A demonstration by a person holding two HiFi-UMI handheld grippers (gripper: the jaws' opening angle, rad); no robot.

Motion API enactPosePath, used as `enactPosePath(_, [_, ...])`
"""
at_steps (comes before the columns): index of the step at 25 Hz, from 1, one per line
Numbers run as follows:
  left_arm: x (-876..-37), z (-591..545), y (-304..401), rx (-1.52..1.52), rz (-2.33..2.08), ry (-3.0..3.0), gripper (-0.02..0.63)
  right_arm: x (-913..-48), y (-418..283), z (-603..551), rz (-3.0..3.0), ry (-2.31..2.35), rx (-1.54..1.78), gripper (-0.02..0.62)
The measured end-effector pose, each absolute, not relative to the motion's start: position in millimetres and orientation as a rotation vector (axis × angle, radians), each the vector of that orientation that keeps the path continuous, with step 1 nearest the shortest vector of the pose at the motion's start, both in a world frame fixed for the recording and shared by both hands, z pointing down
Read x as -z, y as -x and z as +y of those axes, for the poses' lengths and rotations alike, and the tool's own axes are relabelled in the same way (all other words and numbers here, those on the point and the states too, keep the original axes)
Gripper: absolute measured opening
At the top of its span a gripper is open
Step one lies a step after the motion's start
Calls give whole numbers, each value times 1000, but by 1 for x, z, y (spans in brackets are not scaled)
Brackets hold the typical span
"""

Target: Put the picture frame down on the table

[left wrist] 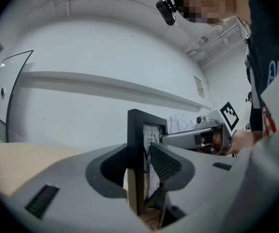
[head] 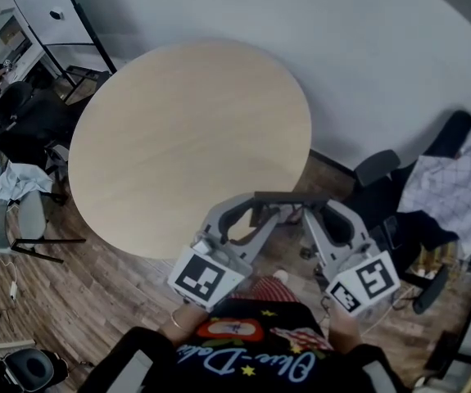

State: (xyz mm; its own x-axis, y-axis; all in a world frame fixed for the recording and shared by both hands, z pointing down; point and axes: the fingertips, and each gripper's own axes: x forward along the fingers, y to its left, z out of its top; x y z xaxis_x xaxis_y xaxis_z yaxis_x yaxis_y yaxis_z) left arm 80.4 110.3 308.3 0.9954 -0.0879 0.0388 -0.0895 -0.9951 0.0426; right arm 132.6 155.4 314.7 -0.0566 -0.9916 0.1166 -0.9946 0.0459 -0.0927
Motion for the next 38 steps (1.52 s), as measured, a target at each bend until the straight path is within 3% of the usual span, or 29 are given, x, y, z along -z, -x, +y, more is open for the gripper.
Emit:
enactPosePath(12, [-307,107,-123,-72,-347,-3097,121,-312,-181,144,-2393,-1992,-214,65])
enactPosePath(38, [-325,28,-117,-116,-715,-2972,121,-325,-180,49,-2574,-1655,-236,66])
